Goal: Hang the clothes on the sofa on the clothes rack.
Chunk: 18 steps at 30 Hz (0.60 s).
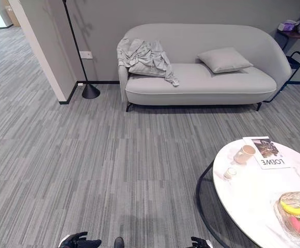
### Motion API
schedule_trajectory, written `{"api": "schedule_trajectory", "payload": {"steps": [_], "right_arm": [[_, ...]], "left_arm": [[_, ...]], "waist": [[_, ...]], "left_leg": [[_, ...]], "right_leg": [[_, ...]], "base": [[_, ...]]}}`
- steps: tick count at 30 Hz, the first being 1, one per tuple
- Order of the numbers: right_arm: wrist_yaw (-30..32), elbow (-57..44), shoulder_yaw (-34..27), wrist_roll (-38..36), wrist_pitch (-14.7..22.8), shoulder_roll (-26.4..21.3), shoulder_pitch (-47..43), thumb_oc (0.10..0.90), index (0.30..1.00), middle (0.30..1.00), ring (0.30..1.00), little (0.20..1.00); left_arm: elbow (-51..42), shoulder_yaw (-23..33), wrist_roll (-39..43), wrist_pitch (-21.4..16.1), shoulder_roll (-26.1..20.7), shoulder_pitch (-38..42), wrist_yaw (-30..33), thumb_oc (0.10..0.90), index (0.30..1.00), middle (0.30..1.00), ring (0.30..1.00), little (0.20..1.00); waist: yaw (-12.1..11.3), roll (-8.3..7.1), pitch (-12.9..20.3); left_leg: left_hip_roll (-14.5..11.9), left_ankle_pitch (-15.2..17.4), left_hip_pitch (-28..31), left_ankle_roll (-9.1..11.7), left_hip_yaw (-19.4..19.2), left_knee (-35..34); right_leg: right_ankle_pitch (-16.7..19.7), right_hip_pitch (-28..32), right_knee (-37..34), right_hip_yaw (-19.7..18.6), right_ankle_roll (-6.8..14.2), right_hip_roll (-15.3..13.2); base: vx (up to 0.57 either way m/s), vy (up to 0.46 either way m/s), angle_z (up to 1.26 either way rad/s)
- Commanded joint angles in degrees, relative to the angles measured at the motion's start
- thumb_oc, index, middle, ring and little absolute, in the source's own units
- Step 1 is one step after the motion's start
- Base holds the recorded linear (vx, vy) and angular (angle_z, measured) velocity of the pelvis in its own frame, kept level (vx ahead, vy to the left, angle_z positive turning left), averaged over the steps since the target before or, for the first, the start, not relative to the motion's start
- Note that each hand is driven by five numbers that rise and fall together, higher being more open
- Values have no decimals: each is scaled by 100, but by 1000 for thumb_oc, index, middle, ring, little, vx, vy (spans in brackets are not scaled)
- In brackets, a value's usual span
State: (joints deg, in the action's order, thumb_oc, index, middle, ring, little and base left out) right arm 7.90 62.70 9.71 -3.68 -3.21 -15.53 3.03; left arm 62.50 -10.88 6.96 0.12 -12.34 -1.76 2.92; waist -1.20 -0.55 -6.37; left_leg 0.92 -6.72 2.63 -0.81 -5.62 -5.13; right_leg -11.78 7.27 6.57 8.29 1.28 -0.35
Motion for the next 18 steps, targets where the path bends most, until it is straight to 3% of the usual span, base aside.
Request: {"api": "schedule_trajectory", "payload": {"steps": [1,18], "right_arm": [[128,-194,71,-185,145,-223,-206,800,900,900,900,900],[229,-308,57,-230,139,-189,-92,800,900,900,900,900]], "left_arm": [[153,40,145,-145,-156,295,-39,800,900,900,900,900],[211,92,99,-111,-162,346,166,800,900,900,900,900]], "waist": [[10,-79,-62],[59,-125,-97]], "left_leg": [[-82,994,472,298,-30,13],[-99,1032,529,291,-9,13]], "right_leg": [[1295,49,-1157,169,393,-371],[1265,51,-1157,52,362,-304]], "base": [[0,0,0],[4,-13,-1]]}}
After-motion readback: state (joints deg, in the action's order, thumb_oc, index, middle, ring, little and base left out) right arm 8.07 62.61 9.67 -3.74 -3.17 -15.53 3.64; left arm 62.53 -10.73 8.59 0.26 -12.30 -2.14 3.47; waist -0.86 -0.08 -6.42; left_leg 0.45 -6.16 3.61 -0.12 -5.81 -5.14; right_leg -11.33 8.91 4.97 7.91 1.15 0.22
